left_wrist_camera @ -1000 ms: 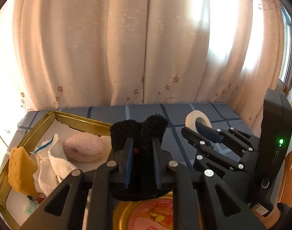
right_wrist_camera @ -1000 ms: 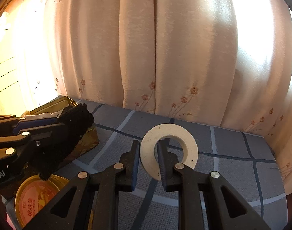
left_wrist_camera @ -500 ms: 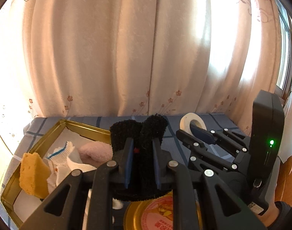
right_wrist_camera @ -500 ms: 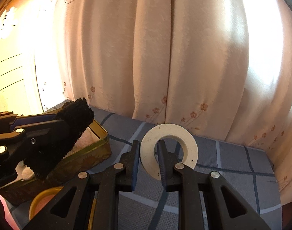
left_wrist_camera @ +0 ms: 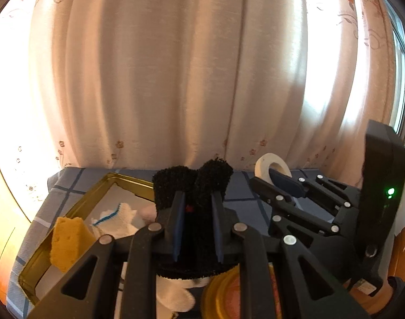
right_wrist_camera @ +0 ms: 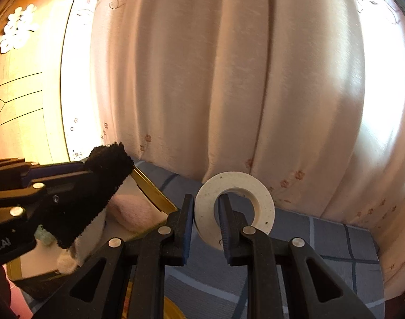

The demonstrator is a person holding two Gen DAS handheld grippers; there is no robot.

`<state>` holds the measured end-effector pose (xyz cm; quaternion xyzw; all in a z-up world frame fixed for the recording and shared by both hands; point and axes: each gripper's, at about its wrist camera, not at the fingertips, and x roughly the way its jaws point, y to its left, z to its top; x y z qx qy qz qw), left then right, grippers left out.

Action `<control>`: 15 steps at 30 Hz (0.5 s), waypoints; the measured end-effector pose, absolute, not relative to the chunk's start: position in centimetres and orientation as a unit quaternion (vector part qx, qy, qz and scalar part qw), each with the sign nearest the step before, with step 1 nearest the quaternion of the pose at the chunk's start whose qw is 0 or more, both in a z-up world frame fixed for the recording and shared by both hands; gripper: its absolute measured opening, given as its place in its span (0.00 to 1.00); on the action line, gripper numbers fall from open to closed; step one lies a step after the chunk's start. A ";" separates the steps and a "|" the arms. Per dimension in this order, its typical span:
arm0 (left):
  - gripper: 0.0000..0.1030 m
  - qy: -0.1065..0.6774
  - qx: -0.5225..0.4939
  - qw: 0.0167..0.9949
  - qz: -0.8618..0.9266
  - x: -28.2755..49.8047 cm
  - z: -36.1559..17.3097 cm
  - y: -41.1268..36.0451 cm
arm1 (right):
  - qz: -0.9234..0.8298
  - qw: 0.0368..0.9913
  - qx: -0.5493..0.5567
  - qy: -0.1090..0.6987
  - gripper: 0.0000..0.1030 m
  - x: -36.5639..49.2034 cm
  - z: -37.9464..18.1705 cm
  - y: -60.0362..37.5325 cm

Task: Organize soft objects
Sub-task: 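Carry the wristband with the left tool while the right tool carries the ring to the tin box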

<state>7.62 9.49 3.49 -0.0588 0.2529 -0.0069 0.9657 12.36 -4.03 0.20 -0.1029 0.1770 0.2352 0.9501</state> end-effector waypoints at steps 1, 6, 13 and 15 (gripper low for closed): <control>0.17 0.254 -0.060 0.965 -0.003 7.6 3.5 9.9 | 0.238 0.950 -0.104 0.175 0.20 12.3 0.4 -3.6; 0.17 0.256 -0.066 0.964 0.020 7.0 3.2 11.8 | 0.256 0.946 -0.106 0.170 0.20 11.6 1.3 -1.8; 0.17 0.262 -0.079 0.960 0.054 6.0 2.5 14.8 | 0.295 0.933 -0.122 0.169 0.20 10.3 1.9 1.9; 0.17 0.264 -0.084 0.959 0.059 5.8 2.2 15.6 | 0.304 0.928 -0.129 0.171 0.20 9.9 1.9 3.0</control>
